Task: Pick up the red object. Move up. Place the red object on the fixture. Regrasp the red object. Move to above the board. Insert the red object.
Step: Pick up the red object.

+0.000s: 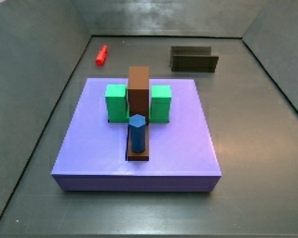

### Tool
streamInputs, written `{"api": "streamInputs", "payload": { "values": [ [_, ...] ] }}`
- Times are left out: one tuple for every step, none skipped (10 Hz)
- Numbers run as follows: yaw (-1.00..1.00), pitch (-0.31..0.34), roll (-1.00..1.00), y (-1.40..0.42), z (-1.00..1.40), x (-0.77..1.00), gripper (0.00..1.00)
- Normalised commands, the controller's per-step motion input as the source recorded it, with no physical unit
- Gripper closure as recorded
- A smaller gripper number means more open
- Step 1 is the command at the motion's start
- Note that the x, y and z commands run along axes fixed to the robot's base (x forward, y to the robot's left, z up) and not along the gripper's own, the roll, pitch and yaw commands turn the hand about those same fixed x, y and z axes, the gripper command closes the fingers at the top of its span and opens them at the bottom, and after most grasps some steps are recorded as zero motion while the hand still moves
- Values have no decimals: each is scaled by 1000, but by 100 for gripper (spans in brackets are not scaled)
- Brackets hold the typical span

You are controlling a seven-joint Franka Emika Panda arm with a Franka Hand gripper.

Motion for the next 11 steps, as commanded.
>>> {"api": "streamInputs", "payload": {
  "values": [
    [-17, 0, 4, 0, -54, 0, 0],
    [-54, -229, 0, -171, -497, -257, 0],
    [0, -317, 37, -463, -614, -489, 0],
    [0, -326, 39, -540, -557, -571, 0],
    [0, -337, 29, -571, -529, -591, 0],
    [0, -344, 61, -551, -534, -609, 0],
    [17, -287, -6, -177, -651, -374, 0],
    [0, -276, -37, -31, -694, -257, 0],
    [-29, -247, -77, 0, -729, -117, 0],
    [-66, -164, -94, 223, -777, 0, 0],
    [0, -323, -211, 226, -460, -211, 0]
  ]
}}
